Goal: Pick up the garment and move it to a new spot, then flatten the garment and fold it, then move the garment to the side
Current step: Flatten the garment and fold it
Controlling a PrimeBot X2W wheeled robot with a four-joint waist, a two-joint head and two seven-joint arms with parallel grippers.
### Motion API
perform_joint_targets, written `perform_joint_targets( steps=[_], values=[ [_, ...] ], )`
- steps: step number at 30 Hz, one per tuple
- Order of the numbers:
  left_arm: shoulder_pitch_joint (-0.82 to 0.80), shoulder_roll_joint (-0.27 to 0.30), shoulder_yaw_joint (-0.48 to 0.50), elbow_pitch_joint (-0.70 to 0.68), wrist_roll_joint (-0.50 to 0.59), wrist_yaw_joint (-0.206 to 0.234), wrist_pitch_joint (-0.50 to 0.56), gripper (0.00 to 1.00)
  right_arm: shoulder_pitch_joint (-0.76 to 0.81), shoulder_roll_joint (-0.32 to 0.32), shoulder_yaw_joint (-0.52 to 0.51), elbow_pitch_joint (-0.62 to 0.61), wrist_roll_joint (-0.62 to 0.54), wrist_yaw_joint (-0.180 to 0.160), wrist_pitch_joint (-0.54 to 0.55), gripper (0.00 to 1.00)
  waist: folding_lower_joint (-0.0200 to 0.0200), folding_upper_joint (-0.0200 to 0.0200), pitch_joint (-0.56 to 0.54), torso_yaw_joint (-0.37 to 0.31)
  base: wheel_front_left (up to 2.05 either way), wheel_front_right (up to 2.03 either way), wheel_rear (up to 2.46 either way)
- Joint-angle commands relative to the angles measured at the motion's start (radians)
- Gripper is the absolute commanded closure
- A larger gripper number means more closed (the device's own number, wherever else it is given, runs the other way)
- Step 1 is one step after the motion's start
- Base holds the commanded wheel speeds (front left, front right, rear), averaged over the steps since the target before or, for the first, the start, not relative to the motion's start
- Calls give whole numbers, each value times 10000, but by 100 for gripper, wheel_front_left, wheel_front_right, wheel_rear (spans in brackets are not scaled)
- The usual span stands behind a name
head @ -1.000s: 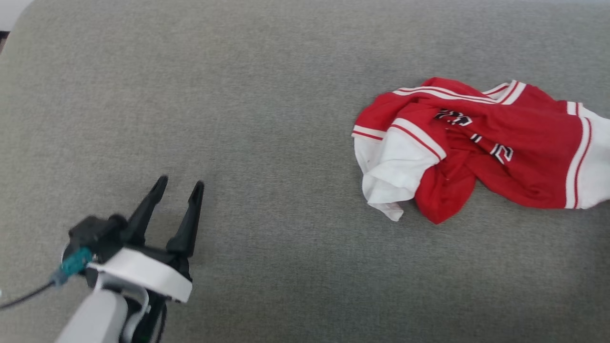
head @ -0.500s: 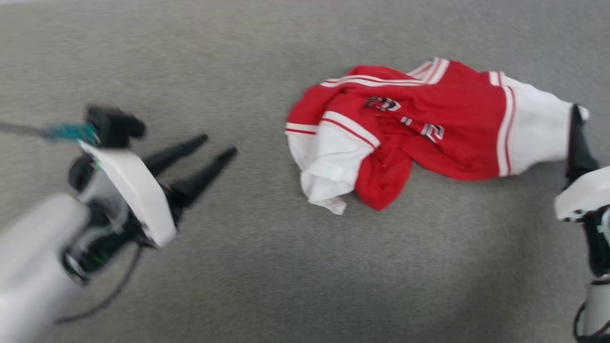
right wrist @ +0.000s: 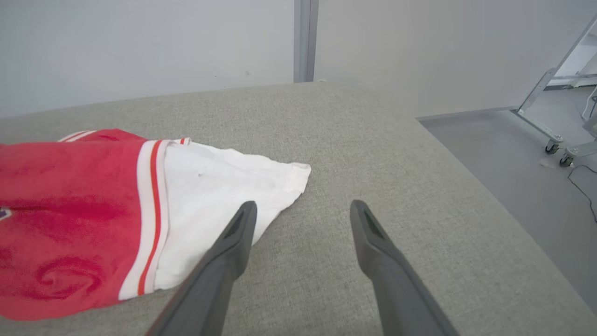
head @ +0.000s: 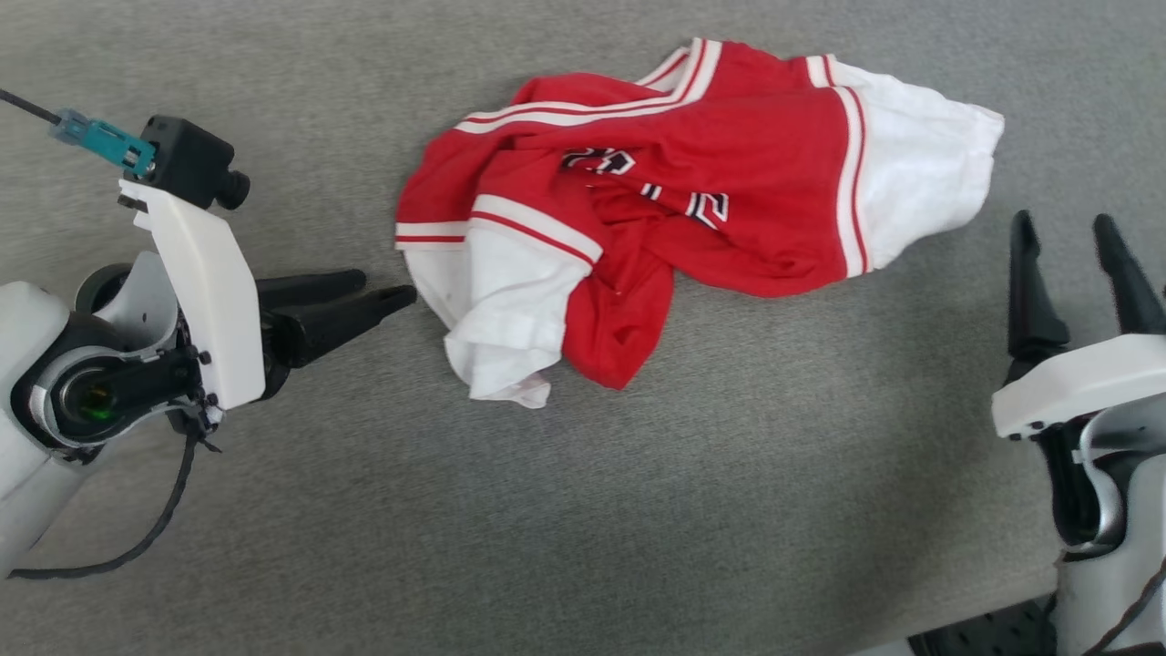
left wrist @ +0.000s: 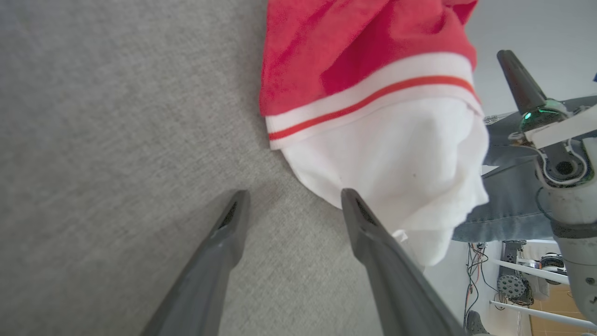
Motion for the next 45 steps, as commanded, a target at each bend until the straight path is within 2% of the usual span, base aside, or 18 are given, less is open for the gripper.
perform_joint_targets(
  steps=[1,11,12,13,14,15,19,25,31,32,38,41,45],
  values=[
    [-86,-5,-38,71,-24,22,53,0,74,40,83,92,157,-3,-120,0,0,0,127,-183,0,0,0],
    [-135,-624,-327,607,-143,27,482,0,-198,30,523,775,529,-3,-655,0,0,0,340,-485,0,0,0],
    [-165,-673,-350,622,-138,27,519,9,-223,31,546,823,554,-3,-704,0,0,0,351,-500,0,0,0],
    [-202,-702,-379,628,-49,27,496,27,-242,31,576,877,574,-3,-735,0,0,0,363,-513,0,0,0],
    [-208,-740,-372,677,-46,27,454,69,-256,31,590,923,596,-3,-753,0,0,0,368,-520,0,0,0],
    [-211,-770,-361,714,-64,27,426,100,-265,30,603,967,602,-3,-799,0,0,0,369,-522,0,0,0],
    [-255,-671,-196,760,-85,24,271,100,-310,30,617,1098,651,-3,-896,0,0,0,316,-472,0,0,0],
    [-421,-65,187,578,74,21,-122,100,-173,30,537,1289,697,-3,-1023,0,0,0,131,-245,0,0,0],
    [-846,1054,119,534,825,21,-151,100,-117,28,579,1348,721,-3,-1044,0,0,0,56,-112,0,0,0],
    [-846,1054,119,534,825,21,-151,100,-117,28,579,1348,721,-3,-1044,0,0,0,56,-112,0,0,0],
    [-1528,1806,-625,1155,2437,22,-268,100,-99,28,681,1296,727,-3,-1016,0,0,0,47,-169,0,0,0],
    [-1979,1889,-1113,1522,3520,22,-874,100,-66,28,654,1250,711,-3,-976,0,0,0,38,-218,0,0,0],
    [-2464,1705,-1664,2072,4255,22,-1823,100,-22,28,614,1226,713,-3,-940,0,0,0,3,-255,0,0,0]
  ],
)
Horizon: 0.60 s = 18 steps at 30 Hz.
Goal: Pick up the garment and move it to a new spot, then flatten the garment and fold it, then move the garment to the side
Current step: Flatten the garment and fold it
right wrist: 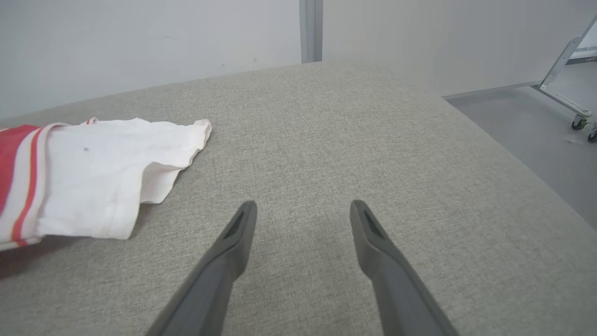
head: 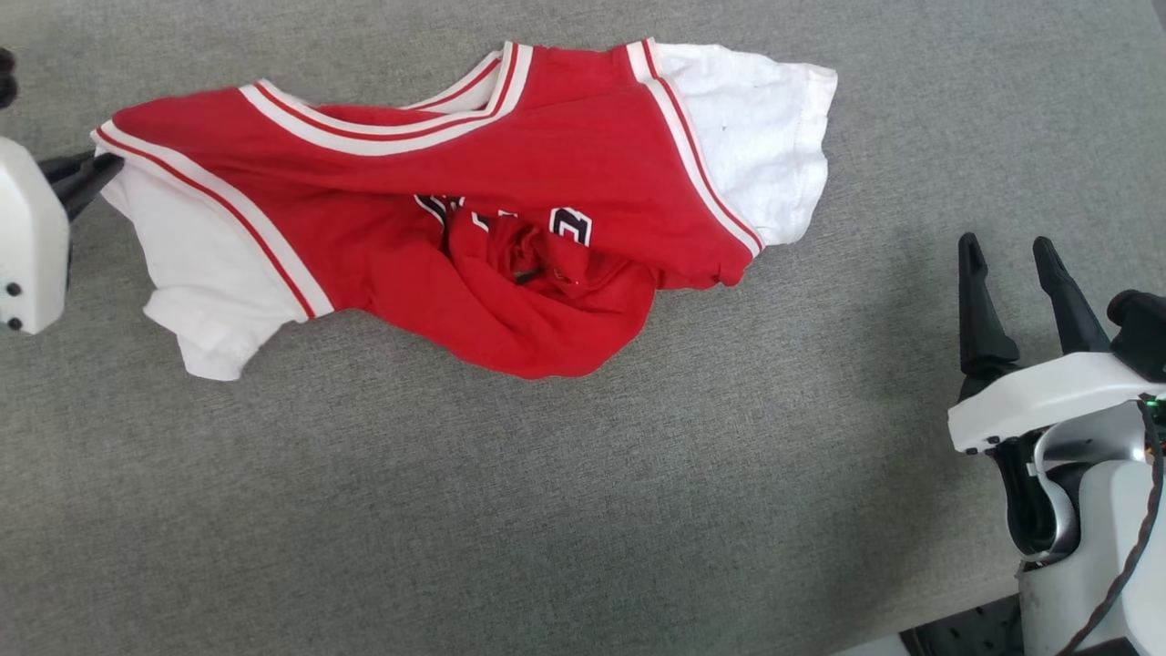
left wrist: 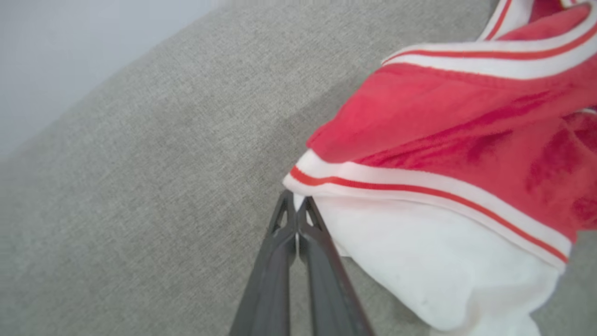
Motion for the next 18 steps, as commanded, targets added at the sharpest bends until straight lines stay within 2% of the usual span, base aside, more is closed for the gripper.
perform_joint_targets(
  steps=[1,6,7,8,9,14,18],
  values=[
    [-229,-79,-258,182,268,22,-313,100,77,1,-35,-21,15,-3,12,0,0,0,-35,7,0,0,0],
    [-360,-503,-893,515,-254,22,-1008,100,137,1,-87,-69,-112,-3,137,0,0,0,-182,211,0,0,0],
    [-333,-593,-955,587,-370,22,-1188,75,137,1,-110,-101,-154,-3,188,0,0,0,-228,283,0,0,0],
    [-305,-668,-1017,633,-481,22,-1404,24,145,1,-147,-144,-219,-3,219,0,0,0,-284,368,0,0,0],
    [-269,-703,-1054,686,-619,22,-1632,0,143,2,-160,-197,-276,-3,271,0,0,0,-334,450,0,0,0],
    [243,-858,-1182,776,-1215,22,-3153,0,224,0,-32,-442,-698,-3,631,0,0,0,-722,987,0,0,0],
    [1072,-1162,-1074,995,-1802,22,-4902,0,260,2,55,-607,-1018,-3,966,0,0,0,-1139,1546,0,0,0]
  ],
)
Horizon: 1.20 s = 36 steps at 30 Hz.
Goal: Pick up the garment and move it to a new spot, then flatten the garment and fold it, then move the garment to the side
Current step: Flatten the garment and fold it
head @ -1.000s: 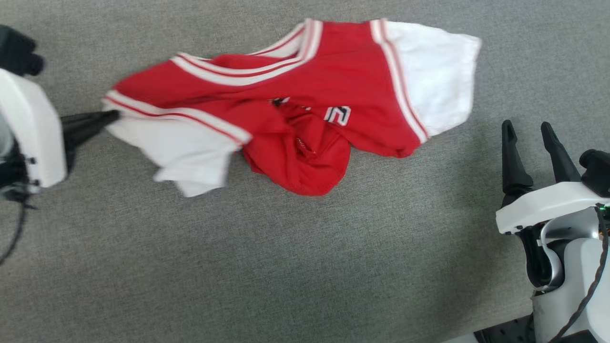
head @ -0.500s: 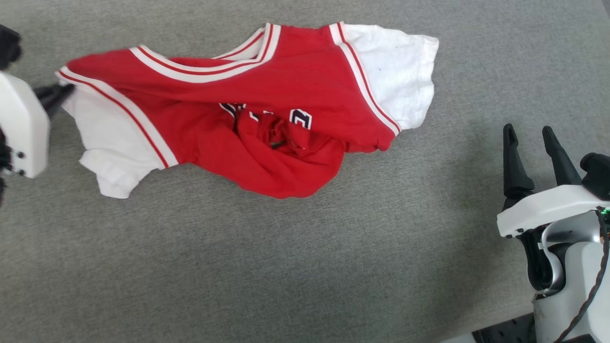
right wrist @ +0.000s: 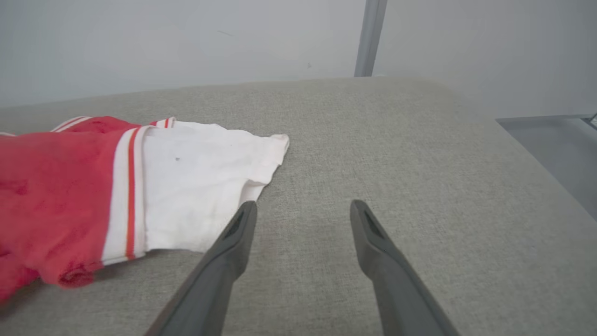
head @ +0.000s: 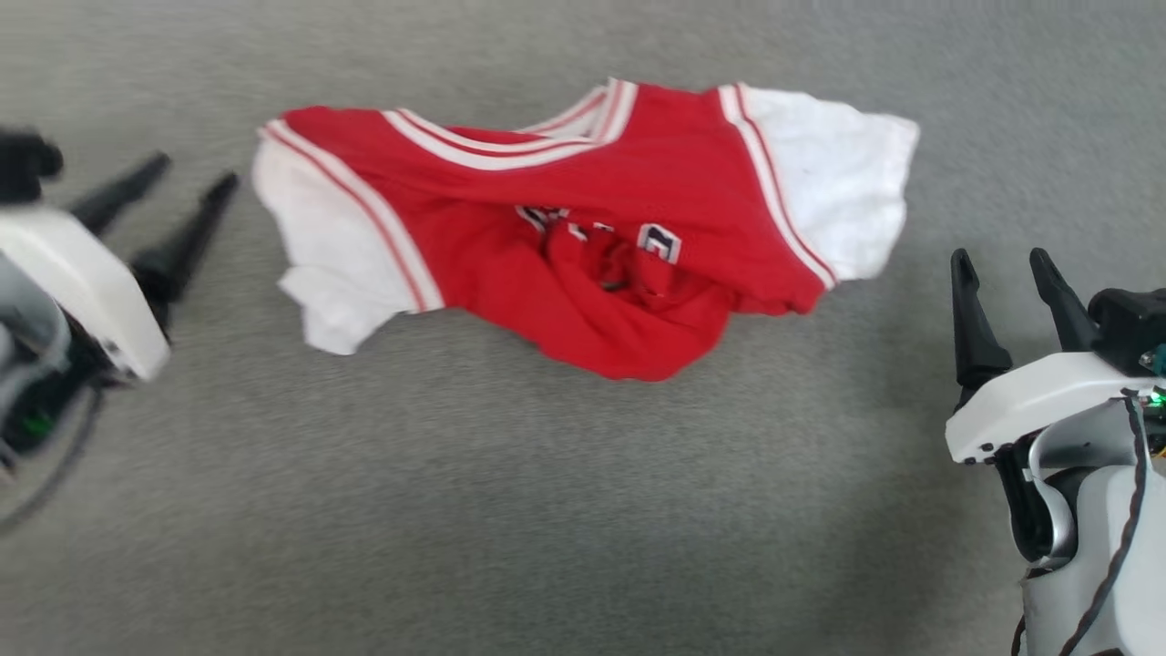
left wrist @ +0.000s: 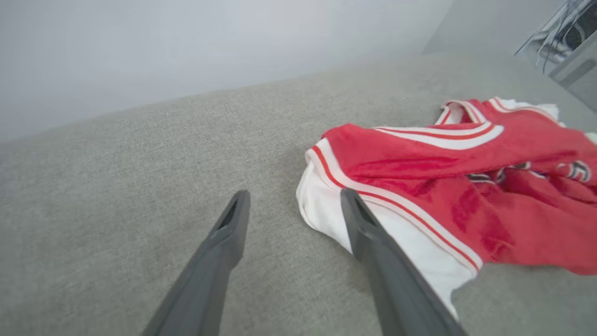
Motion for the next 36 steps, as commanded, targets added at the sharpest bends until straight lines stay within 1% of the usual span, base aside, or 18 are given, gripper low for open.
perform_joint_targets(
  steps=[1,3,5,6,8,9,10,12,13,14,15,18,20,23,26,31,36],
  values=[
    [588,-266,43,162,-262,22,-808,0,46,-1,80,-95,-167,-3,142,0,0,0,-474,563,0,0,0],
    [1175,-653,109,357,-300,22,-1358,0,84,-99,184,-74,-288,-3,333,0,0,0,-697,877,0,0,0],
    [1741,-1106,399,653,-303,22,-1570,0,61,-334,324,-44,-351,-5,511,0,0,0,-905,1193,0,0,0],
    [1995,-1375,844,779,-251,22,-1613,0,19,-475,427,-9,-355,-3,625,0,0,0,-976,1337,0,0,0],
    [2662,-2024,1990,896,337,24,-1611,0,-98,-808,583,50,-279,-3,872,0,0,0,-1114,1673,0,0,0],
    [3148,-2324,2656,961,745,69,-1613,0,-163,-1013,681,92,-213,-3,1014,0,0,0,-1176,1818,0,0,0],
    [4054,-2969,3965,871,1678,131,-1609,0,-290,-1451,845,179,-39,-3,1312,0,0,0,-1296,2132,0,0,0],
    [4814,-3531,5301,584,2780,246,-1614,0,-452,-1880,988,257,226,-3,1656,0,0,0,-1387,2429,0,0,0],
    [4814,-3531,5301,584,2780,246,-1614,0,-452,-1880,988,257,226,-3,1656,0,0,0,-1387,2429,0,0,0],
    [5276,-3854,5908,381,3317,273,-1614,0,-554,-2145,1012,314,390,-3,1868,0,0,0,-1426,2571,0,0,0],
    [6215,-4434,7139,-42,4354,301,-1612,0,-775,-2678,1164,446,701,-3,2393,0,0,0,-1475,2820,0,0,0],
    [7296,-5223,8635,-761,5694,212,-1613,0,-1197,-3487,1451,748,1387,-3,3315,0,0,0,-1447,3130,0,0,0],
    [7881,-5687,9261,-1142,6436,151,-1614,0,-1504,-4171,1774,953,1837,-3,3927,0,0,0,-1363,3335,0,0,0],
    [8489,-6251,9940,-1598,7221,65,-1614,0,-1953,-5014,2277,1236,2659,-3,4957,0,0,0,-1171,3611,0,0,0],
    [8808,-6657,10169,-1846,7648,15,-1615,0,-2407,-5735,2637,1450,3298,-3,6005,0,0,0,-914,3880,0,0,0],
    [8724,-6758,9889,-2275,7530,12,-1615,0,-3204,-6349,2853,1738,3895,-3,7556,0,0,0,-350,4252,0,0,0],
    [8475,-6596,9691,-2569,7293,7,-1615,0,-3669,-6646,2645,2147,3500,-3,8075,0,0,0,183,4505,0,0,0]
  ],
)
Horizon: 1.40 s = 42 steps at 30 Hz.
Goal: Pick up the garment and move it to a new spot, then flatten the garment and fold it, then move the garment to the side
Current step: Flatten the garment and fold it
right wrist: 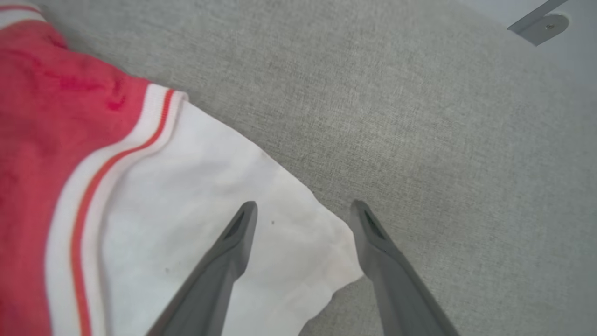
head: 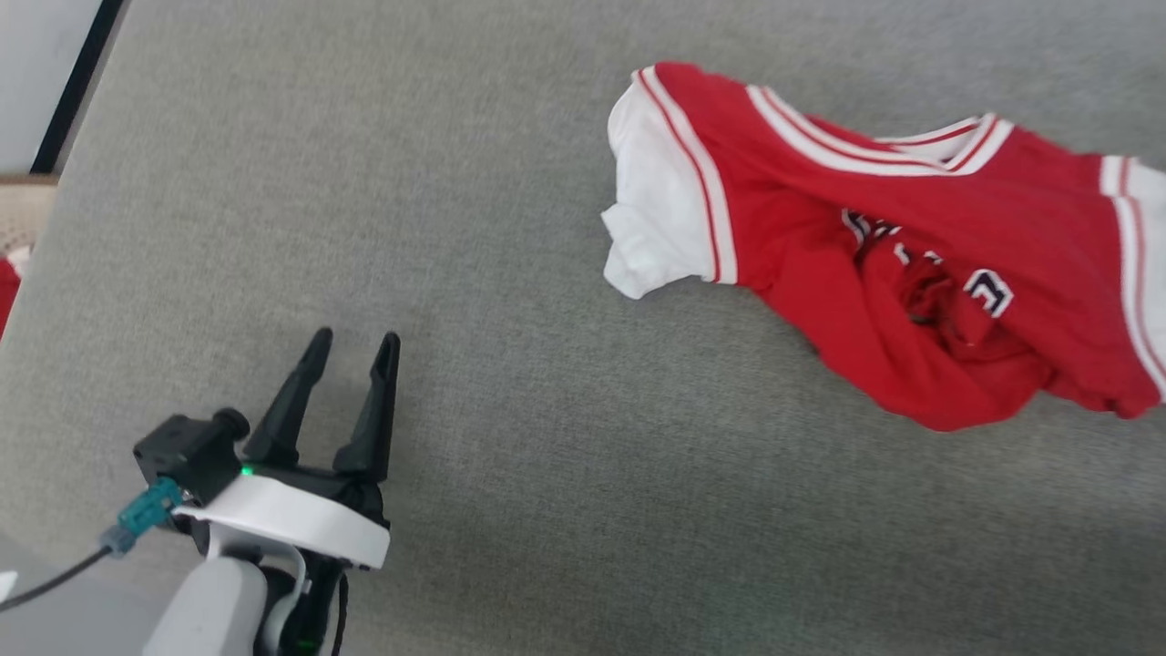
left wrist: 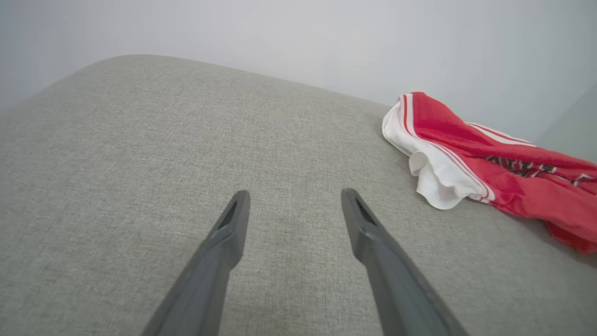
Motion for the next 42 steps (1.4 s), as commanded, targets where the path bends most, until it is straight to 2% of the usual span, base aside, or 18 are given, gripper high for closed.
perform_joint_targets(
  steps=[1,7,8,9,10,11,14,18,19,20,23,26,29,35,38,42],
  values=[
    [-156,71,-15,-64,-106,-18,-51,0,-57,5,-34,132,-131,-3,114,0,-1,-1,293,191,0,0,0],
    [-366,332,-72,-239,-267,-20,-51,0,231,405,-85,406,165,0,1055,0,-1,-1,498,128,0,0,0],
    [-433,422,-181,-272,-342,-18,-51,0,265,432,-108,339,165,2,1131,13,-1,-1,517,98,0,0,0],
    [-556,564,-312,-294,-367,-19,-51,0,292,452,-143,288,140,2,1175,53,-1,-1,529,67,0,0,0],
    [-728,767,-508,-331,-374,-20,-51,0,313,456,-217,259,97,2,1234,73,-1,-1,543,39,0,0,0],
    [-933,1005,-744,-348,-339,-19,-51,0,326,480,-314,257,71,0,1284,98,-1,-1,560,12,0,0,0],
    [-1894,1846,-1700,-474,-552,-8,-51,0,251,537,-546,86,-75,-5,1329,100,-1,-1,659,-66,0,0,0],
    [-3859,3286,-3929,-446,-1458,1,25,0,158,656,-708,-145,-204,-6,1400,100,-1,-1,760,-139,0,0,0],
    [-4414,3493,-4507,-432,-1953,1,252,0,117,696,-711,-238,-222,-6,1430,100,-1,-1,813,-175,0,0,0],
    [-4414,3493,-4507,-432,-1953,1,252,0,117,696,-711,-238,-222,-6,1430,100,-1,-1,813,-175,0,0,0],
    [-6083,4057,-6256,-569,-3977,-3,1636,0,-62,819,-609,-589,-241,-5,1482,100,-1,-1,1020,-310,0,0,0],
    [-7582,4478,-7271,-312,-5978,0,3398,0,-251,894,-417,-929,-241,-5,1613,100,-1,-1,1268,-443,0,0,0],
    [-8712,4336,-7779,207,-7412,-11,4639,0,-450,976,-306,-1269,-247,-1,1737,100,-1,-1,1531,-593,0,0,0],
    [-9919,3727,-7900,1218,-9671,-9,6616,0,-676,1000,-159,-1721,-346,-3,1913,100,-1,-1,1834,-836,0,0,0],
    [-10110,3508,-7787,1465,-10280,-9,7309,0,-786,1092,-36,-1885,-372,-3,1998,100,-1,-1,2007,-1020,0,0,0],
    [-10267,3430,-7588,1700,-10501,-9,7873,0,-906,1209,78,-1971,-440,-3,2052,100,-1,-1,2193,-1211,0,0,0]
  ],
)
